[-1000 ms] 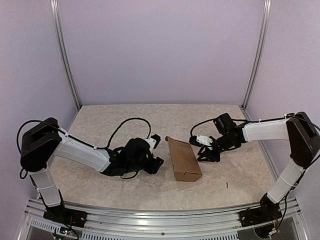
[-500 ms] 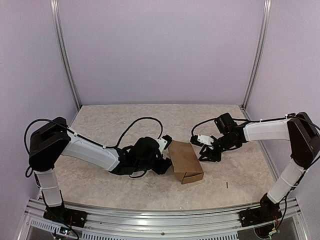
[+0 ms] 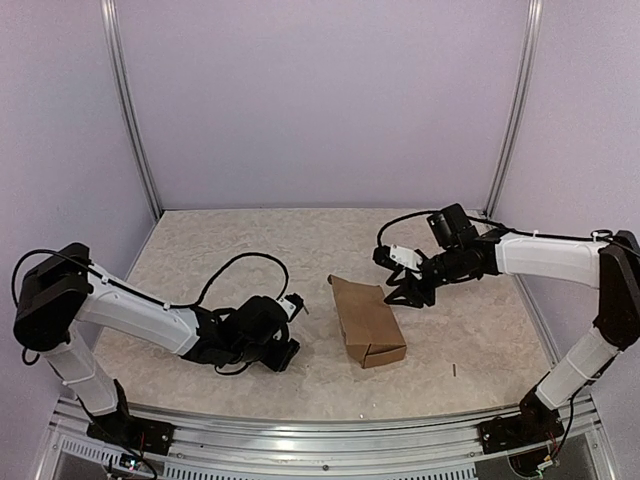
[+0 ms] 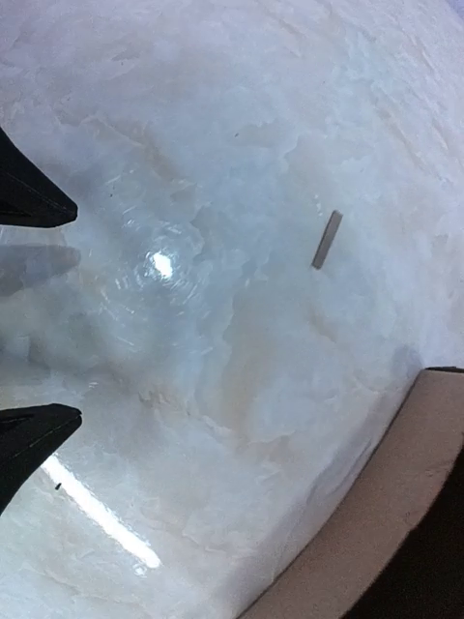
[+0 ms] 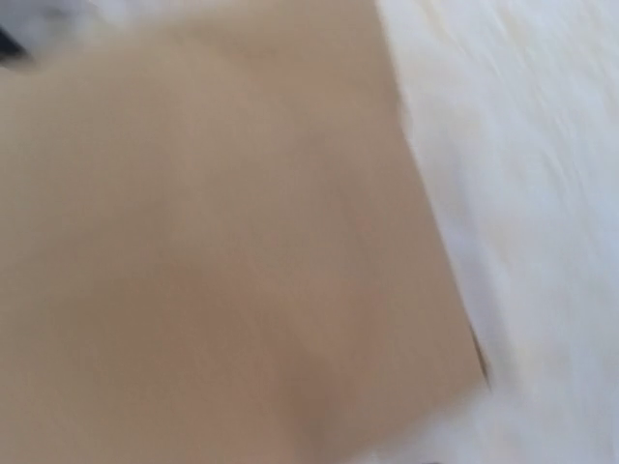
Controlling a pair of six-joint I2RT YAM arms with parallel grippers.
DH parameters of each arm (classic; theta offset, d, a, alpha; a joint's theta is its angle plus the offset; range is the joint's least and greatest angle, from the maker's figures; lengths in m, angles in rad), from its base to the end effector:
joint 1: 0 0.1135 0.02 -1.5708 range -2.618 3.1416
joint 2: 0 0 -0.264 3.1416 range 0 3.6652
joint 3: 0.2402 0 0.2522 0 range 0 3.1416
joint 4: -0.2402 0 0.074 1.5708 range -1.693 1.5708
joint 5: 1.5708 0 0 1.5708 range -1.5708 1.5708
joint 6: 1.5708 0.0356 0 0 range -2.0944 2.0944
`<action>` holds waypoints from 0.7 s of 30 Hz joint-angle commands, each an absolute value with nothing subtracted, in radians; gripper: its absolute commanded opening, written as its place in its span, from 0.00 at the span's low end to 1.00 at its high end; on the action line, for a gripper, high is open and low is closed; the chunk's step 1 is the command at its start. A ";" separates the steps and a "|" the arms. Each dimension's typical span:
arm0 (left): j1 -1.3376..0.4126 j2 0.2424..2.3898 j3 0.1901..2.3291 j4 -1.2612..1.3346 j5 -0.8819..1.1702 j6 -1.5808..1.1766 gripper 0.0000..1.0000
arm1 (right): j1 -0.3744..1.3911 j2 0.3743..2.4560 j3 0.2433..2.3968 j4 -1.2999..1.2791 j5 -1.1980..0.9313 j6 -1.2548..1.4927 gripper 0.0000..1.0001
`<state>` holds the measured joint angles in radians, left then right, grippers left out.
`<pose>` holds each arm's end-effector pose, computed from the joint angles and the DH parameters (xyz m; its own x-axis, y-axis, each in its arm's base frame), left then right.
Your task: Fold the paper box
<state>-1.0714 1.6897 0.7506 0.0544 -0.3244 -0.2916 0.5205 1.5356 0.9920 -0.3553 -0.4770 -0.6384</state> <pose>0.1597 -0.2690 0.1300 -0.5663 0.4691 -0.6777 0.5978 0.7998 0.0541 0.2670 0.1719 0.2193 -0.1343 -0.6872 -0.7140 -0.9585 0.2729 -0.0824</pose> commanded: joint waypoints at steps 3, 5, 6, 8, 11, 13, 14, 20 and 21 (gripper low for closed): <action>-1.062 1.555 0.749 0.060 -0.449 -0.302 0.62 | 0.629 1.669 1.097 -0.389 -0.547 -0.621 0.48; -1.060 1.521 0.746 0.075 -0.457 -0.290 0.62 | 0.653 1.712 1.108 -0.390 -0.525 -0.627 0.47; -1.056 1.510 0.746 0.086 -0.455 -0.287 0.62 | 0.659 1.731 1.109 -0.390 -0.513 -0.628 0.47; -1.036 1.491 0.756 0.083 -0.433 -0.304 0.63 | 0.661 1.765 1.106 -0.388 -0.498 -0.625 0.46; -1.015 1.489 0.773 0.084 -0.409 -0.354 0.63 | 0.661 1.783 1.087 -0.368 -0.451 -0.618 0.45; -1.010 1.500 0.782 0.087 -0.399 -0.379 0.63 | 0.661 1.791 1.081 -0.361 -0.431 -0.612 0.44; -1.011 1.511 0.789 0.085 -0.400 -0.391 0.63 | 0.661 1.792 1.083 -0.362 -0.431 -0.607 0.44; -1.009 1.595 0.841 0.097 -0.371 -0.440 0.63 | 0.655 1.693 1.122 -0.412 -0.443 -0.594 0.45; -1.009 1.610 0.856 0.090 -0.364 -0.455 0.63 | 0.651 1.665 1.125 -0.420 -0.443 -0.596 0.46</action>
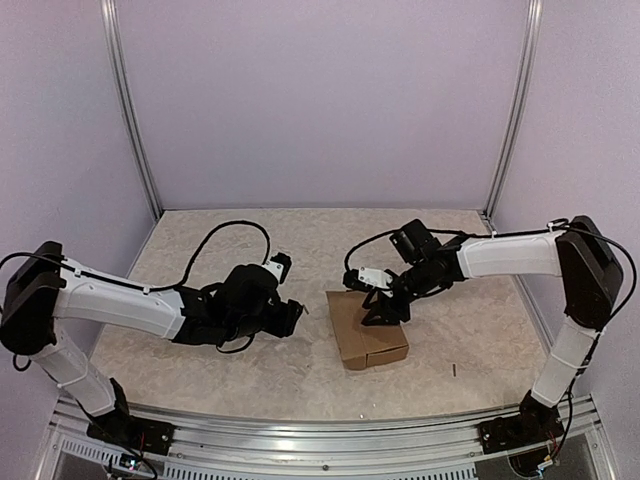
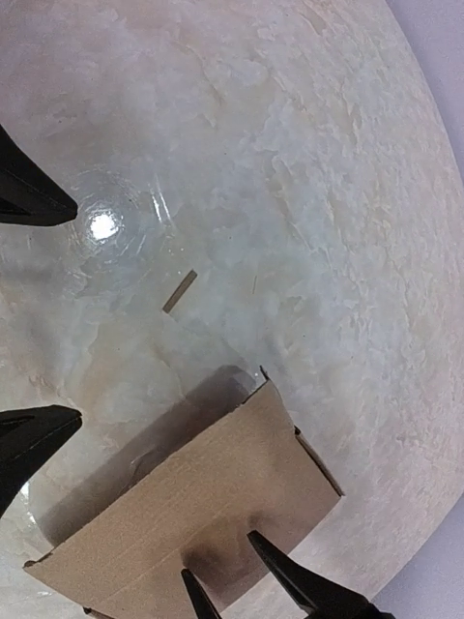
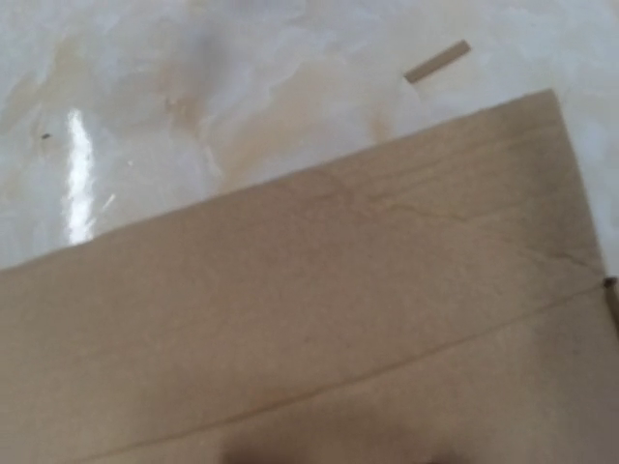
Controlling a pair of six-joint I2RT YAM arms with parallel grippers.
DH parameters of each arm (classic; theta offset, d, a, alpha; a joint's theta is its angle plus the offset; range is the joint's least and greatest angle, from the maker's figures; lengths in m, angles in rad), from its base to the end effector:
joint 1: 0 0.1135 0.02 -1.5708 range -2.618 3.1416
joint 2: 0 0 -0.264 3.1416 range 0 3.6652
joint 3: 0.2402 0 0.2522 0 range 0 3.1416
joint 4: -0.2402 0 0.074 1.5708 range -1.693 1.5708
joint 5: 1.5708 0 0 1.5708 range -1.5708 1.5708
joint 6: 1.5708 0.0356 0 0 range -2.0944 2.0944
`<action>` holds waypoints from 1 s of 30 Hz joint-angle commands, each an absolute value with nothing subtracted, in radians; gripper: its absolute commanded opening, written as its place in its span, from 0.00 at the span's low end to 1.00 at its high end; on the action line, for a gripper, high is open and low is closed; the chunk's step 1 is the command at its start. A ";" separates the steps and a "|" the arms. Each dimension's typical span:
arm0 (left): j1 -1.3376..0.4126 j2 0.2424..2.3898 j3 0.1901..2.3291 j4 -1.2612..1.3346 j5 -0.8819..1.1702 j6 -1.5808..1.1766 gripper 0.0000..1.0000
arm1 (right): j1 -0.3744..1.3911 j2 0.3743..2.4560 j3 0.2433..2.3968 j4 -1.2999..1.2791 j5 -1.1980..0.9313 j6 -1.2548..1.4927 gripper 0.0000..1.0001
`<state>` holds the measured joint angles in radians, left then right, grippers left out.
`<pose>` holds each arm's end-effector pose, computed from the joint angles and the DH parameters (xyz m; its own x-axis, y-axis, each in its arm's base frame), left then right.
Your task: Fold the paper box
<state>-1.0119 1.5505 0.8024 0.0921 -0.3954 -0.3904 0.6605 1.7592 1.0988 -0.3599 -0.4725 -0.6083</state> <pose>0.1811 -0.2638 0.1896 -0.5353 0.1935 -0.8222 0.4508 0.8886 -0.0843 0.2704 0.2306 0.1799 -0.1327 -0.7474 -0.6509 -0.9872 0.1584 0.0194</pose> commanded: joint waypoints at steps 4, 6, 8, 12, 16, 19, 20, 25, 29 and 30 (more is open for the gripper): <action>-1.006 1.640 0.883 0.093 -0.308 -0.508 0.65 | 0.624 1.580 1.111 -0.438 -0.438 -0.594 0.49; -1.001 1.635 0.879 0.122 -0.247 -0.534 0.66 | 0.602 1.557 1.088 -0.442 -0.439 -0.586 0.50; -0.991 1.626 0.869 0.160 -0.177 -0.566 0.66 | 0.573 1.552 1.067 -0.442 -0.454 -0.572 0.50; -0.975 1.628 0.868 0.188 -0.098 -0.604 0.66 | 0.532 1.569 1.031 -0.441 -0.495 -0.563 0.45; -0.976 1.651 0.877 0.179 -0.089 -0.589 0.66 | 0.523 1.605 1.020 -0.434 -0.519 -0.564 0.39; -0.975 1.663 0.884 0.166 -0.089 -0.582 0.65 | 0.513 1.642 1.022 -0.428 -0.531 -0.575 0.37; -0.976 1.665 0.884 0.164 -0.088 -0.581 0.65 | 0.510 1.654 1.023 -0.428 -0.530 -0.578 0.37; -0.976 1.670 0.890 0.148 -0.084 -0.577 0.65 | 0.480 1.718 1.026 -0.431 -0.522 -0.606 0.37; -0.973 1.674 0.895 0.132 -0.085 -0.570 0.65 | 0.457 1.746 1.021 -0.438 -0.508 -0.640 0.37; -0.973 1.676 0.896 0.127 -0.087 -0.568 0.65 | 0.452 1.750 1.016 -0.439 -0.502 -0.647 0.37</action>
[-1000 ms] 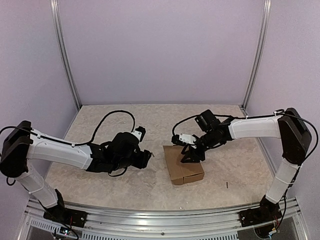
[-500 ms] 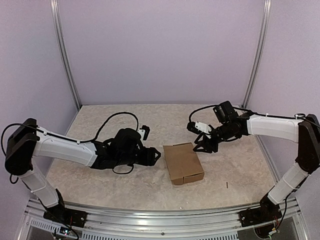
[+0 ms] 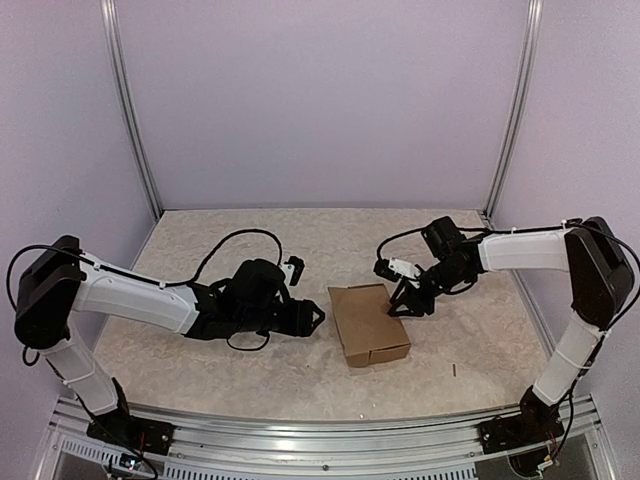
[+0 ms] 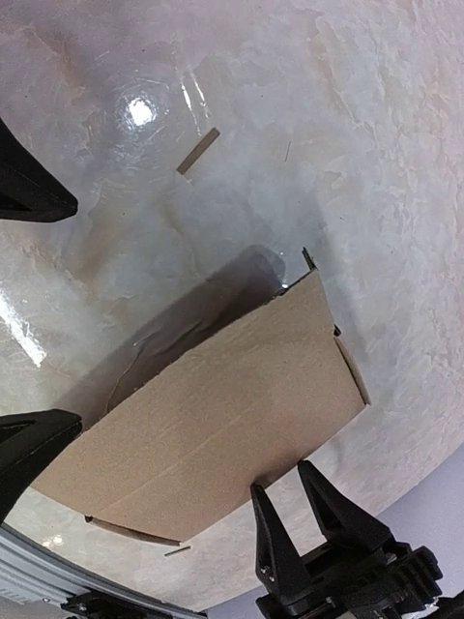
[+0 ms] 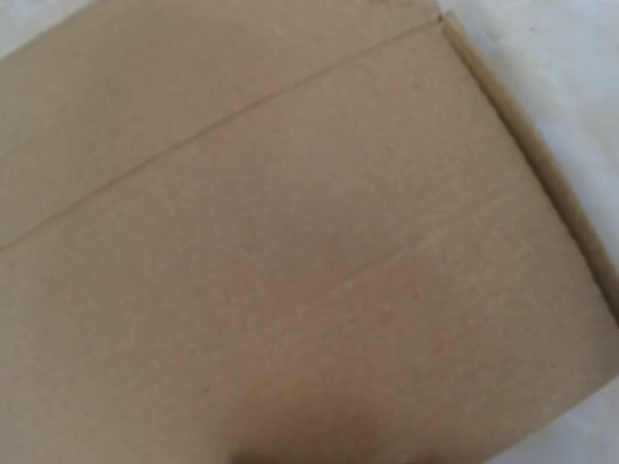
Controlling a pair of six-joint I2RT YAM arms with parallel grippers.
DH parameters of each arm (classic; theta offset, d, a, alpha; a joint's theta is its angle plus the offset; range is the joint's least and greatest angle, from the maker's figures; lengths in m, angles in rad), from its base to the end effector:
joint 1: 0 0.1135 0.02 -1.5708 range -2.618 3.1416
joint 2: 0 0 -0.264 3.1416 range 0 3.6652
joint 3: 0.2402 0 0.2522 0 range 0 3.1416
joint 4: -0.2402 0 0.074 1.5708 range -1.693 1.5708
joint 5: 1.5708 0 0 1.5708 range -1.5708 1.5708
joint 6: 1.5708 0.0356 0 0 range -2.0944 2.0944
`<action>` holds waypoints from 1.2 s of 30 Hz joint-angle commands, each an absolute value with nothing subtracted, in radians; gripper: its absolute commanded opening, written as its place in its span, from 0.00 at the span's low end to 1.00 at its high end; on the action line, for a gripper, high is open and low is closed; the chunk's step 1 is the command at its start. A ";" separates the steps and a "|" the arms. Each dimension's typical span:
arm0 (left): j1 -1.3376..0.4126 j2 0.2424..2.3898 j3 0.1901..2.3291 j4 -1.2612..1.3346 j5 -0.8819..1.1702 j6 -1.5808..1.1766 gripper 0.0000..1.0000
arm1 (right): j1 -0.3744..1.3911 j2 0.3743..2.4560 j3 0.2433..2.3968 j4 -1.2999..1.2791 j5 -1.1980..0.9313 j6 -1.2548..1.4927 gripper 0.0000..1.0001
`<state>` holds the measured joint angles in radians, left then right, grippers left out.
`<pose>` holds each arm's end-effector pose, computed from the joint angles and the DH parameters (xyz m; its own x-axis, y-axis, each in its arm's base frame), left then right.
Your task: Fold the paper box
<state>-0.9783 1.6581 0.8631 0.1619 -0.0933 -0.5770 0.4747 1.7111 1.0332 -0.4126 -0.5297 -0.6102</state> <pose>0.1958 -0.2849 0.1789 -0.7046 0.0741 -0.7057 0.4768 0.7859 -0.3936 0.2886 0.1685 0.1751 -0.3014 -0.7109 -0.6354 -0.9454 0.3093 0.1025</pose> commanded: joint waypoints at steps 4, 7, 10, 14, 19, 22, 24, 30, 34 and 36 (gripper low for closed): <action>-0.970 1.678 0.892 0.117 -0.094 -0.566 0.66 | 0.434 1.762 0.999 -0.441 -0.493 -0.664 0.37; -0.969 1.673 0.881 0.118 -0.106 -0.572 0.65 | 0.414 1.768 0.979 -0.444 -0.475 -0.687 0.36; -0.963 1.677 0.864 0.129 -0.110 -0.590 0.65 | 0.382 1.766 0.967 -0.453 -0.479 -0.705 0.36; -0.948 1.730 0.847 0.205 -0.110 -0.637 0.65 | 0.351 1.749 0.962 -0.453 -0.489 -0.712 0.37; -0.937 1.868 0.905 0.317 -0.053 -0.642 0.64 | 0.337 1.728 0.959 -0.449 -0.505 -0.710 0.37; -0.937 1.948 0.968 0.396 0.018 -0.615 0.63 | 0.337 1.722 0.960 -0.447 -0.517 -0.703 0.37; -0.936 2.008 1.042 0.389 0.053 -0.595 0.62 | 0.337 1.721 0.963 -0.444 -0.527 -0.696 0.37; -0.937 2.066 1.132 0.377 0.063 -0.568 0.61 | 0.336 1.728 0.957 -0.443 -0.552 -0.683 0.38; -0.937 2.096 1.178 0.348 0.069 -0.563 0.61 | 0.336 1.727 0.948 -0.446 -0.585 -0.668 0.38; -0.937 2.105 1.192 0.352 0.079 -0.566 0.61 | 0.337 1.730 0.950 -0.456 -0.616 -0.656 0.39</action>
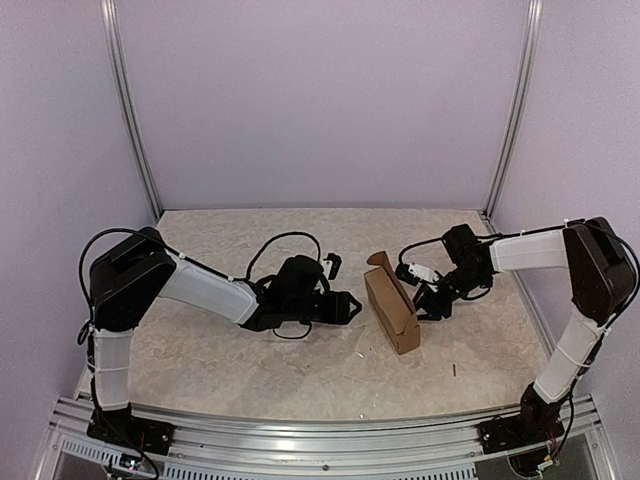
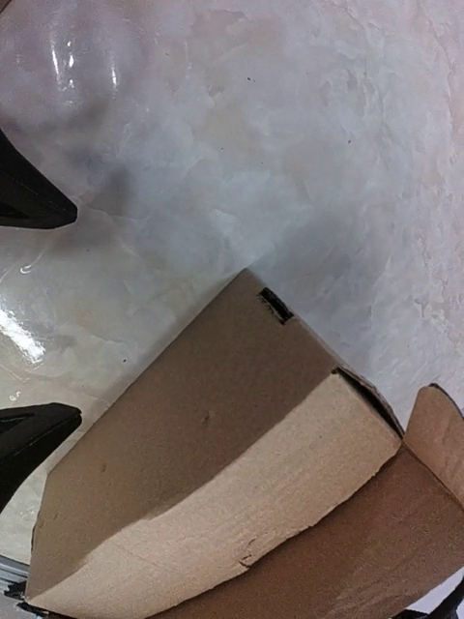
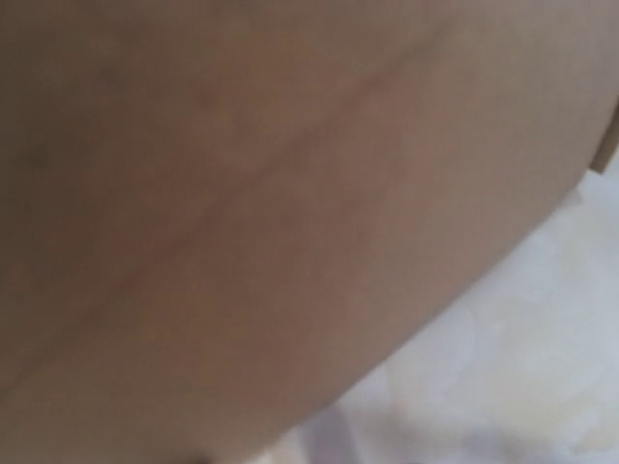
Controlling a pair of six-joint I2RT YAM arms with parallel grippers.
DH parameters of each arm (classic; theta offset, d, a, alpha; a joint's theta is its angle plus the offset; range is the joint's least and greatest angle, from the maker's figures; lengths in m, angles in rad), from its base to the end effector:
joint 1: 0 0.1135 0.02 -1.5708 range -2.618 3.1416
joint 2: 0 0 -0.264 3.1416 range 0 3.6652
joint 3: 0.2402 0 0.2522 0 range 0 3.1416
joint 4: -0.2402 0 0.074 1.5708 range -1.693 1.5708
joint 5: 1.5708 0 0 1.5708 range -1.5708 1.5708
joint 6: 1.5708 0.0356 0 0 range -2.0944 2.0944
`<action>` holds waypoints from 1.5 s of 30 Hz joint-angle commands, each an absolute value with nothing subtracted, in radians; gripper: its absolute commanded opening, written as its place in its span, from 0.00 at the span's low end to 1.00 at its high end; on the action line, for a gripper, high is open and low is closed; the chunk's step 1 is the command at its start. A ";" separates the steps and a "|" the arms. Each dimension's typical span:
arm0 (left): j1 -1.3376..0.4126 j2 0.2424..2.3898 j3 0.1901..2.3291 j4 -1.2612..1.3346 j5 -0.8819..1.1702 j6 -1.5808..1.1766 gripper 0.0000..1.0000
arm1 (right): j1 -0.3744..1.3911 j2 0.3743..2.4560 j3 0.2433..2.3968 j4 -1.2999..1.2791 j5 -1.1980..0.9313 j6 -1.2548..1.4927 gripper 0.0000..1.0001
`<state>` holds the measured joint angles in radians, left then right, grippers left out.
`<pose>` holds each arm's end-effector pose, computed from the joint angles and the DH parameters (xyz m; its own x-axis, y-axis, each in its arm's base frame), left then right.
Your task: Fold the paper box
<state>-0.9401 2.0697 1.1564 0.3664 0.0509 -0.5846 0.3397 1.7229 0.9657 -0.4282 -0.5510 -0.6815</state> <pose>0.2563 -0.3541 0.1311 -0.7150 0.0446 -0.6977 0.5248 0.6936 -0.4934 0.2941 0.1237 0.1531 -0.3828 -0.7045 -0.5976 -0.9150 0.3785 0.1399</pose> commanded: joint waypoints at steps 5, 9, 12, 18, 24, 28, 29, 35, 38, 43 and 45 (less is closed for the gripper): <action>-0.937 2.104 1.209 0.366 0.083 -0.564 0.61 | 0.345 1.735 0.952 -0.481 -0.677 -0.628 0.40; -0.936 2.093 1.223 0.369 0.085 -0.546 0.61 | 0.359 1.726 0.941 -0.494 -0.698 -0.611 0.42; -0.937 2.085 1.231 0.367 0.087 -0.526 0.61 | 0.381 1.719 0.933 -0.496 -0.699 -0.596 0.44; -0.937 2.085 1.266 0.338 0.101 -0.488 0.61 | 0.390 1.726 0.945 -0.506 -0.760 -0.540 0.47; -0.934 2.072 1.282 0.306 0.090 -0.447 0.61 | 0.395 1.735 0.952 -0.518 -0.787 -0.517 0.50; -0.922 2.065 1.291 0.282 0.097 -0.428 0.61 | 0.379 1.704 0.941 -0.543 -0.760 -0.533 0.50; -0.919 2.065 1.295 0.279 0.101 -0.426 0.61 | 0.371 1.697 0.937 -0.546 -0.753 -0.538 0.50; -0.916 2.075 1.326 0.262 0.132 -0.419 0.61 | 0.329 1.667 0.928 -0.609 -0.709 -0.597 0.51; -0.916 2.074 1.330 0.261 0.135 -0.419 0.61 | 0.312 1.635 0.916 -0.635 -0.670 -0.640 0.52; -0.920 2.068 1.324 0.248 0.125 -0.414 0.61 | 0.261 1.600 0.917 -0.678 -0.645 -0.712 0.53; -0.925 2.060 1.320 0.236 0.114 -0.410 0.61 | 0.239 1.593 0.929 -0.702 -0.656 -0.738 0.53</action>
<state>-0.9207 2.0830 1.3117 0.2729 0.1200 -0.4370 0.2840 1.6260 0.9268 -0.6296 -0.6708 -0.6563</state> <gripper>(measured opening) 0.611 0.528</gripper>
